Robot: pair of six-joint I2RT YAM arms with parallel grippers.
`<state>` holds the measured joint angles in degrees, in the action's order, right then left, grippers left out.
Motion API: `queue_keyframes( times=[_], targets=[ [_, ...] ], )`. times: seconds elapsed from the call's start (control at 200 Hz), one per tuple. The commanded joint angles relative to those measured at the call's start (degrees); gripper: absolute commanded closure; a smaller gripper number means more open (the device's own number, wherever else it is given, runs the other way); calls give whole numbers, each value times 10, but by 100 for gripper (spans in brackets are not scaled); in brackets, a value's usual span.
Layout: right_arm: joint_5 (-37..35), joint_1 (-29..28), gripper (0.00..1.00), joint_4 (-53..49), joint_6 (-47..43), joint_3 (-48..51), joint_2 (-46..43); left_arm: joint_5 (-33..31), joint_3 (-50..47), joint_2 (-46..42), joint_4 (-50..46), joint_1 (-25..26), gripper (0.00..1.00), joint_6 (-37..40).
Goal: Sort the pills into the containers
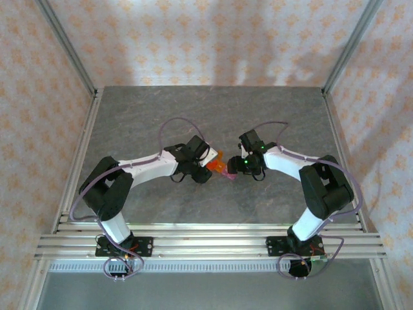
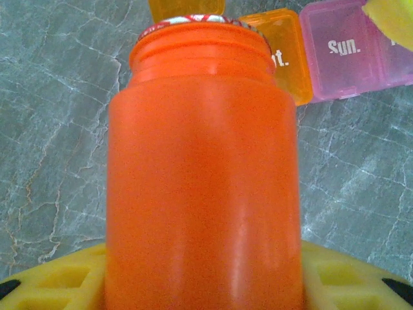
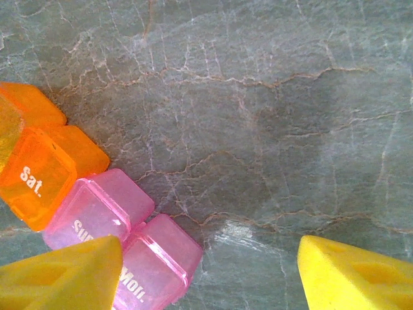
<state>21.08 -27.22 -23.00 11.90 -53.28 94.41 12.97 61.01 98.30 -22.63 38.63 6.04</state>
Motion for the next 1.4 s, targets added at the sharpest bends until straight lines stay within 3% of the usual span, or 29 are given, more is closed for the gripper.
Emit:
queue_keyframes(
  times=[0.0,1.396],
  targets=[
    [-6,-3,28,-14,-7,-10,10,-16,25,8,-37,4,100,9],
    [-2,-3,29,-12,-6,-5,17,-50,171,92,-213,3,100,49]
  ],
)
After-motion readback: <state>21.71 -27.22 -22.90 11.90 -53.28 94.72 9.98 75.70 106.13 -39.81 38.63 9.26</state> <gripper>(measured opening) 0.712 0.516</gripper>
